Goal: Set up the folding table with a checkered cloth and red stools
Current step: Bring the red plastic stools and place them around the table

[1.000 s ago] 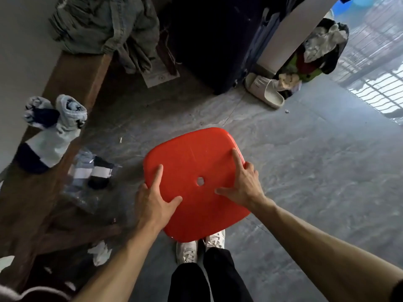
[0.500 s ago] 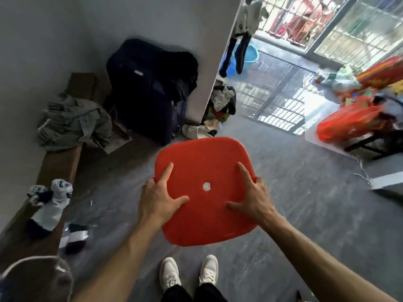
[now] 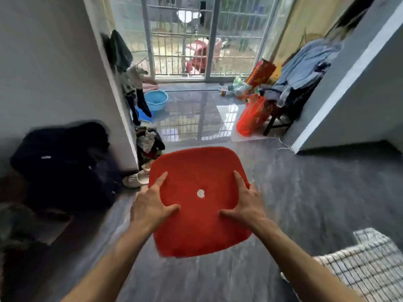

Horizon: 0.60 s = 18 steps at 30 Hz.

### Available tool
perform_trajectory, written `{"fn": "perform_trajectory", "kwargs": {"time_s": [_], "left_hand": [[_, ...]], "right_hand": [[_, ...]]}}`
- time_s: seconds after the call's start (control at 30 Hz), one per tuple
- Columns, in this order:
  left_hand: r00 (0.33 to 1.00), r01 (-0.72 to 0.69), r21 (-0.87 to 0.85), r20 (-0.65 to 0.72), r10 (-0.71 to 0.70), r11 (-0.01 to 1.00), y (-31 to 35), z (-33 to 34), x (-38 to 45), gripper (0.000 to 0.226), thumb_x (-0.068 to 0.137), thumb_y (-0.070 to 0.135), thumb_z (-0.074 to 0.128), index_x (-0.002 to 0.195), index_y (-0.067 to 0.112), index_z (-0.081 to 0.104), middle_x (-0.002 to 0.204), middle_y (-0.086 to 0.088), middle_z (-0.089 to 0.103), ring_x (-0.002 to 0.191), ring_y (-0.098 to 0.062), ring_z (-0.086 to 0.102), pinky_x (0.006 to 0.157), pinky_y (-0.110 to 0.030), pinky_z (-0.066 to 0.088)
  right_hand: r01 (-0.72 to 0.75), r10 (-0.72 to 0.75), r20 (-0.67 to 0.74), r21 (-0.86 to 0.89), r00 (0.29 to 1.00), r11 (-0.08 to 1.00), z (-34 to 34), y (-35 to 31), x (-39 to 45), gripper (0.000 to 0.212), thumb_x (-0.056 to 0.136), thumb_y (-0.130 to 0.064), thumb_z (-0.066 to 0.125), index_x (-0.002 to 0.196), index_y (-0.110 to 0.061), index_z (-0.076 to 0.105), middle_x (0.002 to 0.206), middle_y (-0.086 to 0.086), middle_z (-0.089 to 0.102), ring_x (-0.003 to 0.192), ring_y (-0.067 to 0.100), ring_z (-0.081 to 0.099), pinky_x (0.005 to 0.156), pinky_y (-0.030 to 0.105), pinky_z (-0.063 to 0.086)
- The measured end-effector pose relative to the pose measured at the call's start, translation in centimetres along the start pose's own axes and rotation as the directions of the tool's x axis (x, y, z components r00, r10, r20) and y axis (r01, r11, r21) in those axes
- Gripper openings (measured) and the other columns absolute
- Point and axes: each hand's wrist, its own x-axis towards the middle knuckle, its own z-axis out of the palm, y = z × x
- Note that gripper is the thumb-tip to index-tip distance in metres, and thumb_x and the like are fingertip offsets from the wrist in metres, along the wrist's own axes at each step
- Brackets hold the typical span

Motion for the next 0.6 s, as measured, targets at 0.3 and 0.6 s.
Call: {"fn": "perform_trajectory", "kwargs": {"time_s": [0.3, 0.6], "left_hand": [[0.989, -0.145, 0.086, 0.042, 0.142, 0.986, 15.0, 6.1, -0.5, 0.104, 0.056, 0.053, 0.086, 0.145, 0.046, 0.034, 0.127, -0.004, 0.062, 0.11, -0.025, 0.062, 0.096, -0.038, 0.05], [0.939, -0.314, 0.106, 0.183, 0.291, 0.944, 26.1, 13.6, 3.3, 0.104, 0.059, 0.059, 0.083, 0.147, 0.046, 0.029, 0.129, -0.004, 0.061, 0.111, -0.024, 0.06, 0.096, -0.042, 0.05]], "right_hand": [[-0.08, 0.089, -0.055, 0.155, 0.994, 0.985, -7.3, 14.4, -0.1, 0.126, 0.056, -0.062, 0.083, 0.151, -0.049, 0.001, 0.139, 0.01, 0.031, 0.13, 0.032, 0.036, 0.107, 0.052, 0.039], [-0.255, 0.284, -0.097, 0.237, 0.954, 0.938, -12.3, 24.8, 1.8, 0.13, 0.046, -0.067, 0.082, 0.147, -0.052, 0.001, 0.138, 0.01, 0.032, 0.128, 0.033, 0.04, 0.104, 0.054, 0.043]]}}
